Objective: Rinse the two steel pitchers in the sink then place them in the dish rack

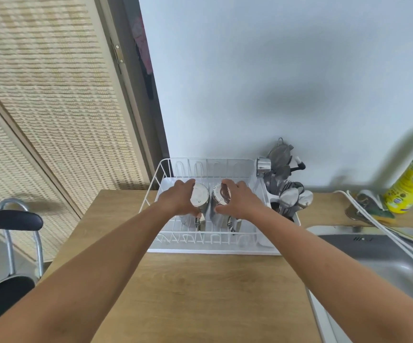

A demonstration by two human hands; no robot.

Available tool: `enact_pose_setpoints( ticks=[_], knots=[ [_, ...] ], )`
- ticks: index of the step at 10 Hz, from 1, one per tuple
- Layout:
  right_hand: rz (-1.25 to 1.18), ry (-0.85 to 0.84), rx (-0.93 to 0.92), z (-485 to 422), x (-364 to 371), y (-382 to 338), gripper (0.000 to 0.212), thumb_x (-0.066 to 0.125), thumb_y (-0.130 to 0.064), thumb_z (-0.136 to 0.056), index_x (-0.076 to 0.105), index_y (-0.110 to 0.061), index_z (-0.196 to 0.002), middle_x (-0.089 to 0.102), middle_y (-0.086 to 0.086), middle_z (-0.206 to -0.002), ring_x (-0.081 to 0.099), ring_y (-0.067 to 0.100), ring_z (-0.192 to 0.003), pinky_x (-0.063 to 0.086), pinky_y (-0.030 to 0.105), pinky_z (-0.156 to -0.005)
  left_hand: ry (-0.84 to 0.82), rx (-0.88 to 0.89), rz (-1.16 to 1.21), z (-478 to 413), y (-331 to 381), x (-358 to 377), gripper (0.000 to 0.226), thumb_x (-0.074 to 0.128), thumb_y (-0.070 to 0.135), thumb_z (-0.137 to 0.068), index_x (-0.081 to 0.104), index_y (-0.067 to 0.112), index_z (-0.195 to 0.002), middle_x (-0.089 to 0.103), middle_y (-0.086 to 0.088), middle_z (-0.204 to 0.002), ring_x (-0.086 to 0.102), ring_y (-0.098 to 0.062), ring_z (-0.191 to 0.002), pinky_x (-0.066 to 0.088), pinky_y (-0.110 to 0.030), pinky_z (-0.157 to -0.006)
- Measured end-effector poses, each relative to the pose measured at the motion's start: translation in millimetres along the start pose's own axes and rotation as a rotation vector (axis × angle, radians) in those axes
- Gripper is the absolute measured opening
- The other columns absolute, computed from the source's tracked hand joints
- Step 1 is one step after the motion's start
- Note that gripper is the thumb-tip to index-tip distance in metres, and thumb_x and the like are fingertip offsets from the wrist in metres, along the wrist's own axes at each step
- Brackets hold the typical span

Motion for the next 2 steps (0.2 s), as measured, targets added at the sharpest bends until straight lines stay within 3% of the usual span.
enact_pose_setpoints(
  ticks=[1,2],
  knots=[
    [-0.051,-0.003,0.005,3.8,-4.1,3.5,0.091,0.068,-0.065,-0.067,0.029,-0.034,-0.142,0.036,0.011,-0.142,0.042,0.033,-0.131,0.044,0.048,-0.103,-0.001,-0.006,0.08,4.3,-3.5,0.1,0.117,0.088,0.04,-0.061,0.019,0.021,-0.154,0.046,-0.009,-0.136,0.053,-0.028,-0.121,0.05,-0.04,-0.093],
    [-0.144,0.11,0.0,10.3,-13.4,7.0,0.087,0.064,-0.063,-0.077,0.027,-0.03,-0.149,0.032,0.011,-0.151,0.037,0.029,-0.137,0.038,0.047,-0.109,0.106,0.015,0.134,11.0,-8.4,-4.9,0.097,0.082,0.039,-0.069,0.032,0.023,-0.15,0.042,-0.008,-0.146,0.044,-0.025,-0.134,0.045,-0.044,-0.103]
  ],
)
Point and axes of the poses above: each hand's wrist, its own z-axis away from the middle knuckle, its own x-axis out of the palm, y = z × x, the point moved 3 cm from there along -z, towards the middle knuckle
